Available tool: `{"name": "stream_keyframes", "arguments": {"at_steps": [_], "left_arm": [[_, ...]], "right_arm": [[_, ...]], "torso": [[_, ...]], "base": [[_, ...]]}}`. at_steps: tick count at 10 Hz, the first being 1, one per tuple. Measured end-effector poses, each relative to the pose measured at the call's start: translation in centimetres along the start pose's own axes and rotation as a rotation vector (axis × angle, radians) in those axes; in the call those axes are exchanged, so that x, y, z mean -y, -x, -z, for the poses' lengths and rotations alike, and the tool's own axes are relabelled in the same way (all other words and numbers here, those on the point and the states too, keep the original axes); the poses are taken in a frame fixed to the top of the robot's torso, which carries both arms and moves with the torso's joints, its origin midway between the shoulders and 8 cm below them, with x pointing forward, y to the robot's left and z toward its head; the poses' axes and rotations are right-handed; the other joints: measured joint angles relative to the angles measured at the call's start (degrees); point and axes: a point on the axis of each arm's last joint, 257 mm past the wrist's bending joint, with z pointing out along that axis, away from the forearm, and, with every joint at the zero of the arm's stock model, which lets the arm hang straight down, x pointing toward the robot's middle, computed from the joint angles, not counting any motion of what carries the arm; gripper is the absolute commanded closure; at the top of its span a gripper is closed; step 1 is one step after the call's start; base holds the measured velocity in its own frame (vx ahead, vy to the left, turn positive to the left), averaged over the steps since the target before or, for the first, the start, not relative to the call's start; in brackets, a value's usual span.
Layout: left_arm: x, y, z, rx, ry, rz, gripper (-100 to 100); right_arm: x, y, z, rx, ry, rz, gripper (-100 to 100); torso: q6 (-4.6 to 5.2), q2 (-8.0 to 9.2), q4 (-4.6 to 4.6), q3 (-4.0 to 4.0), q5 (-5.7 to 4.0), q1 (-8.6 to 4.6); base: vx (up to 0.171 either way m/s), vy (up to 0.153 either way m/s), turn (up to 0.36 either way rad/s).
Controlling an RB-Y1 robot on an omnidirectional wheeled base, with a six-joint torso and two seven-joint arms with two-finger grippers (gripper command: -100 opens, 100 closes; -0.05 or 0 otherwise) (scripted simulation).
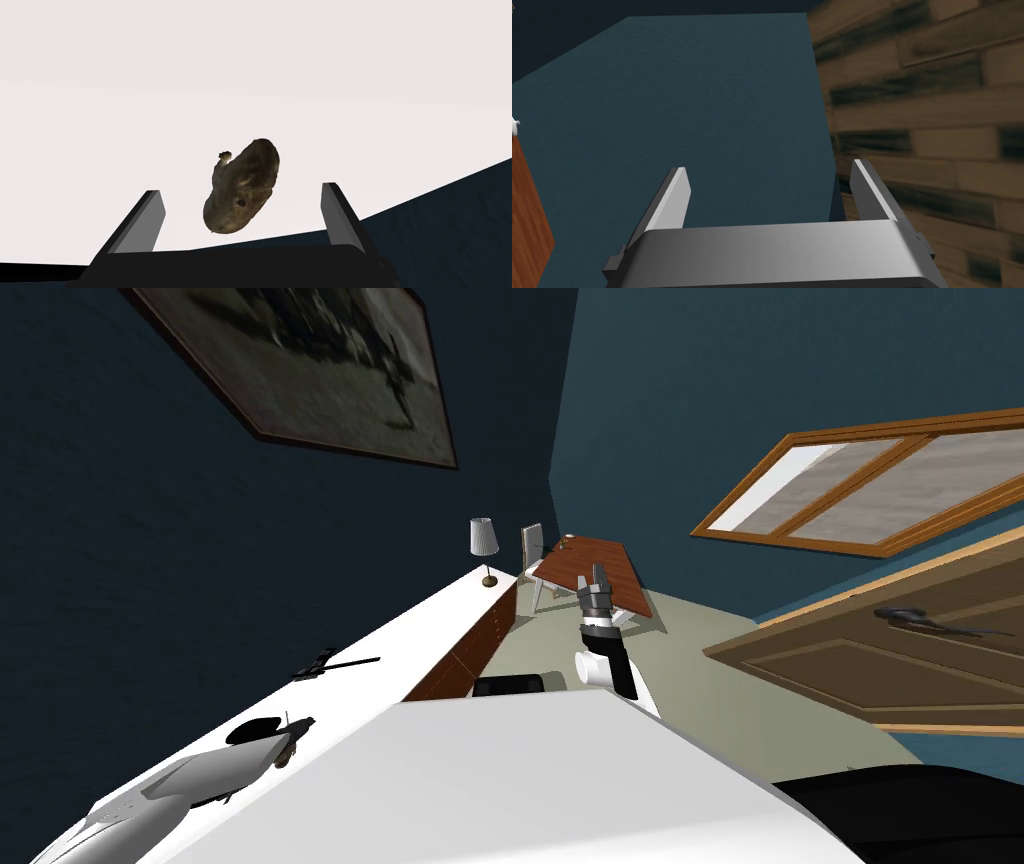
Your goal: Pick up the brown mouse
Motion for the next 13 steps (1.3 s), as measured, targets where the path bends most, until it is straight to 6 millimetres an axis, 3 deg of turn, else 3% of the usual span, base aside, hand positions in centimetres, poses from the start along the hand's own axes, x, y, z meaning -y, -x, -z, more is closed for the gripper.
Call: {"name": "stream_keyframes", "arguments": {"at_steps": [3, 4, 8, 9, 10, 13], "left_arm": [[-0.34, -0.61, -0.63, -0.011, 0.042, 0.059, -100], [-0.29, -0.61, -0.65, -0.011, 0.042, 0.061, 100], [-0.21, -0.59, -0.64, -0.01, 0.04, 0.058, 100], [-0.2, -0.59, -0.64, -0.01, 0.04, 0.058, 0], [-0.2, -0.59, -0.64, -0.01, 0.039, 0.058, 100], [-0.21, -0.19, -0.2, -0.004, 0.016, 0.02, 100]], "right_arm": [[0.0, 0.0, 0.0, 0.0, 0.0, 0.0, 0], [0.01, 0.01, 0.01, 0.0, 0.0, 0.0, 0], [0.01, 0.01, 0.01, 0.0, 0.0, 0.0, 0], [0.01, 0.01, 0.01, 0.0, 0.0, 0.0, 0], [0.01, 0.01, 0.01, 0.0, 0.0, 0.0, 0], [0.01, 0.02, 0.02, 0.0, -0.001, 0.0, 0]], "torso": [[0.14, -0.06, 0.01, -0.03, 0.27, 0.22], [0.07, -0.31, -0.06, -0.17, 0.28, 0.24], [0.0, -0.58, -0.12, -0.33, 0.26, 0.19], [0.0, -0.6, -0.13, -0.34, 0.25, 0.18], [-0.01, -0.6, -0.13, -0.35, 0.25, 0.18], [-0.07, -1.14, -0.24, -0.65, 0.21, 0.01]], "base": [[-0.128, 0.017, -0.173], [-0.007, 0.0, -0.023], [-0.001, 0.0, 0.003], [0.0, 0.0, 0.0], [0.102, 0.021, 0.221], [0.155, -0.031, 0.243]]}}
